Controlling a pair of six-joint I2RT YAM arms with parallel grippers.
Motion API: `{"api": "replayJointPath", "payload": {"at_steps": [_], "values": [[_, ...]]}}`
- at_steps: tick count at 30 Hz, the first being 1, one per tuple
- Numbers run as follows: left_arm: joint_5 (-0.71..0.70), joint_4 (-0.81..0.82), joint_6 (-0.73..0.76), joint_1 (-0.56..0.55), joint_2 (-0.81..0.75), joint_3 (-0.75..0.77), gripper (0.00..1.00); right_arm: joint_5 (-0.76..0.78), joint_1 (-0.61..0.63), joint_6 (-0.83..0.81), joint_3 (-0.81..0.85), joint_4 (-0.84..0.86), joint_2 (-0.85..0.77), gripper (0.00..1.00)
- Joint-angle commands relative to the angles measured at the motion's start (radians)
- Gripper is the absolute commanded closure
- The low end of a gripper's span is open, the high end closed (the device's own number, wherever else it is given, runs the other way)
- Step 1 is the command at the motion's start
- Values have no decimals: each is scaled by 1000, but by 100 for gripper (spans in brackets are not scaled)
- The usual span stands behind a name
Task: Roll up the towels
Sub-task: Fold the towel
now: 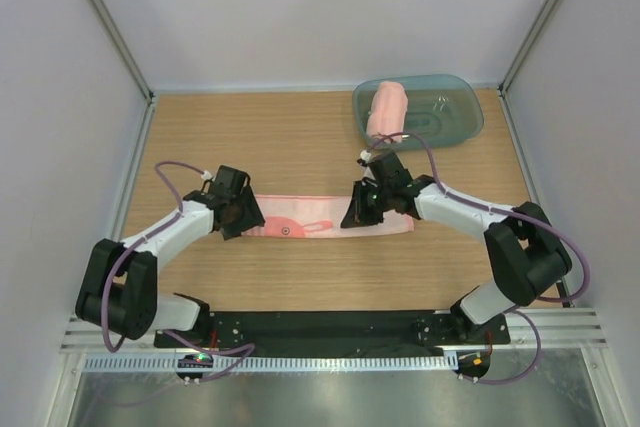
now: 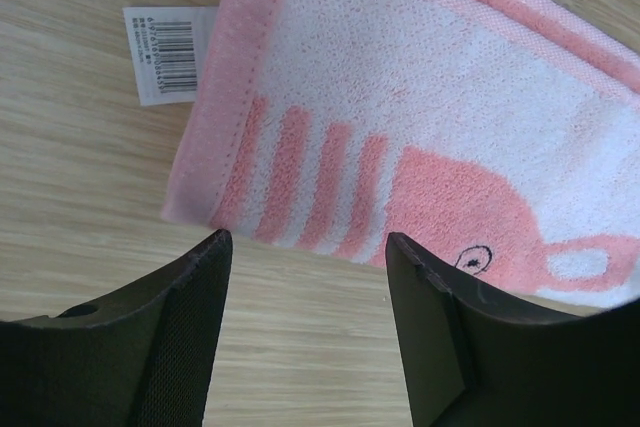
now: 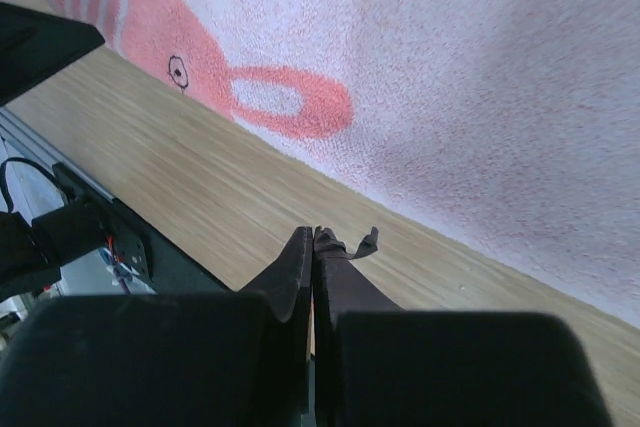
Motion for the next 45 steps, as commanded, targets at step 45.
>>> {"api": "replayJointPath", "payload": {"at_steps": [45], "values": [[-158,61,-16,3,136,-12,72,-277,143,103,94,436,417,99]]}}
